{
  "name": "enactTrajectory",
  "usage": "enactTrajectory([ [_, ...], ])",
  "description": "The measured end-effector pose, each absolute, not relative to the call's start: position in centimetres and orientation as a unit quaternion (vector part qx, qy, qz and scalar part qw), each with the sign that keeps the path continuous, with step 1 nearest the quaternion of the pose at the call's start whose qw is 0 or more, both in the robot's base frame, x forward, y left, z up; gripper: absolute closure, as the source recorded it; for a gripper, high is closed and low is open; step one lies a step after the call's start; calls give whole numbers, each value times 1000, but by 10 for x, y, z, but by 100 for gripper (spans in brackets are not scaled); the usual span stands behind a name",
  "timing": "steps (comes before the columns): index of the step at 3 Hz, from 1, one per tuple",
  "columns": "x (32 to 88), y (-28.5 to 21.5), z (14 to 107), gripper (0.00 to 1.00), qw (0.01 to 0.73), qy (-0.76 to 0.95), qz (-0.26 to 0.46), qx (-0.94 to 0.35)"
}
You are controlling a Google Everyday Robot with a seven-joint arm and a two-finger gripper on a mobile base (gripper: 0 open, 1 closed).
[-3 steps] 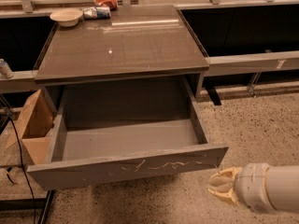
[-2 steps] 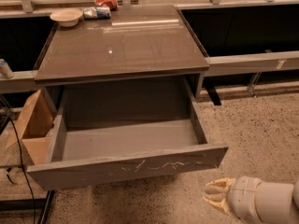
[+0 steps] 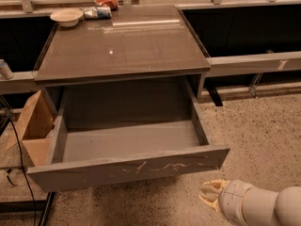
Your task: Close top drawer
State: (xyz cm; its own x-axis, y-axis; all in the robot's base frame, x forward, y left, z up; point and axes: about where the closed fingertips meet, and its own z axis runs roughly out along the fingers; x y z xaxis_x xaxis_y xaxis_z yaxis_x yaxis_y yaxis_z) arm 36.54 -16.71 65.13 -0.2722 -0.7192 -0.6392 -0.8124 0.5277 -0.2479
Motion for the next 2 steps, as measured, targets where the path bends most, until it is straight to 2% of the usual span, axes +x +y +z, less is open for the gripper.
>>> enactTrajectory([
  [2, 373, -161, 648, 100, 376, 787, 58, -485],
])
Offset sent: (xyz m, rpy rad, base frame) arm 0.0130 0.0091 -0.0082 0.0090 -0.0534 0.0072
